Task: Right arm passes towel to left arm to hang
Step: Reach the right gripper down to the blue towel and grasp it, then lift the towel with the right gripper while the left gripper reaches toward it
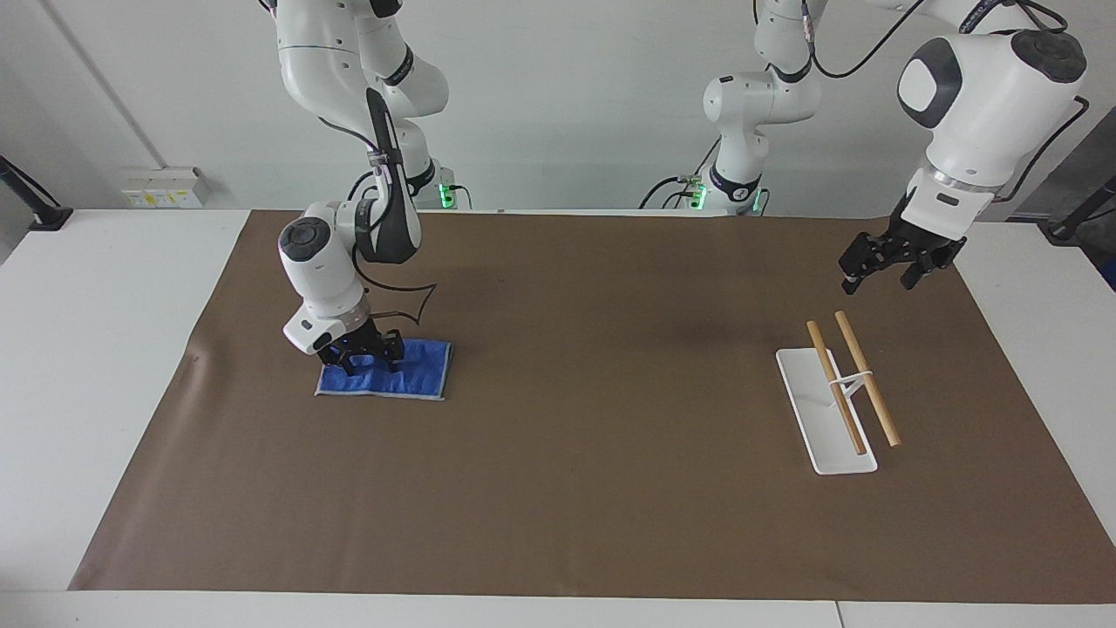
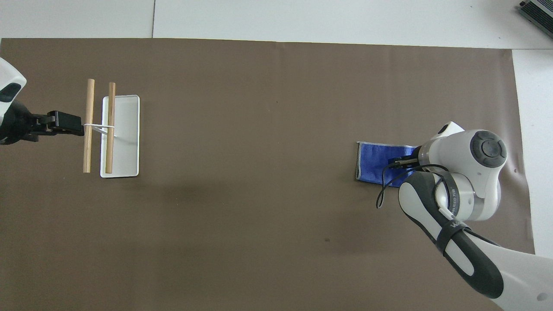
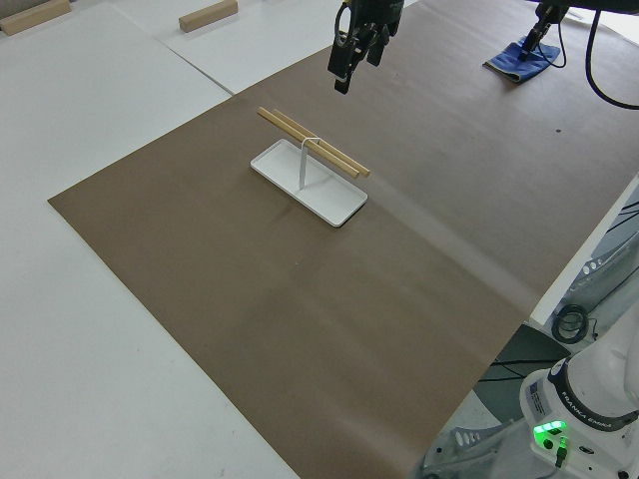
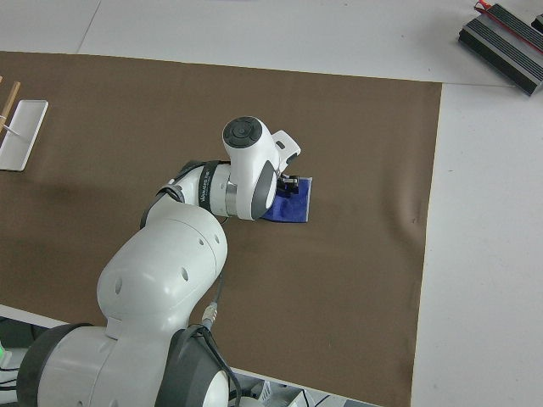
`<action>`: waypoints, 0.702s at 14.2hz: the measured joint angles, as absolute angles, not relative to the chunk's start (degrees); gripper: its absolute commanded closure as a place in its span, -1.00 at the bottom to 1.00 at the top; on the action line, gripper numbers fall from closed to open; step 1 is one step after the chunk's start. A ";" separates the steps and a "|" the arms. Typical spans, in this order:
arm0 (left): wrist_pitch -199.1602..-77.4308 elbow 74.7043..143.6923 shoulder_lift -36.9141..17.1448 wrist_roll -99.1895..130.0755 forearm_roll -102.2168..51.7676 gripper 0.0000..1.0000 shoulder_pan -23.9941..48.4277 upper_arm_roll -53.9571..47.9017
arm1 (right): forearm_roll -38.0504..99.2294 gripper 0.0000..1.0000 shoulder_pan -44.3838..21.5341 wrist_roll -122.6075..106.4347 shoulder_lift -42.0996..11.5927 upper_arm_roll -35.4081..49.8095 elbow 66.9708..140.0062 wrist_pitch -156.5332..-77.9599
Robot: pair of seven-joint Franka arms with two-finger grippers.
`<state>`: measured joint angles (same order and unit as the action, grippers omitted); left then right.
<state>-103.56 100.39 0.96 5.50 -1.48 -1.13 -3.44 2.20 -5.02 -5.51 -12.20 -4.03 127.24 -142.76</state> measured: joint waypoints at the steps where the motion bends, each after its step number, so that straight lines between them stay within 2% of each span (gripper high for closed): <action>1: -103.56 100.39 0.96 5.50 -1.48 -1.00 -1.13 -3.44 | 2.30 1.00 -5.02 -5.50 -11.99 -4.04 127.21 -142.76; 4: -103.56 100.39 0.96 5.50 -1.48 -1.00 -1.13 -3.44 | 2.53 1.00 -5.02 -5.48 -11.86 -4.02 126.57 -142.38; 10: -103.52 100.39 0.96 5.50 -1.48 -1.00 -1.13 -3.45 | 7.66 1.00 -5.08 -5.46 -10.12 -2.30 119.70 -134.60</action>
<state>-103.52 100.39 0.96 5.50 -1.48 -1.13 -3.45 7.66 -5.08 -5.46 -10.12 -2.30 119.70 -134.60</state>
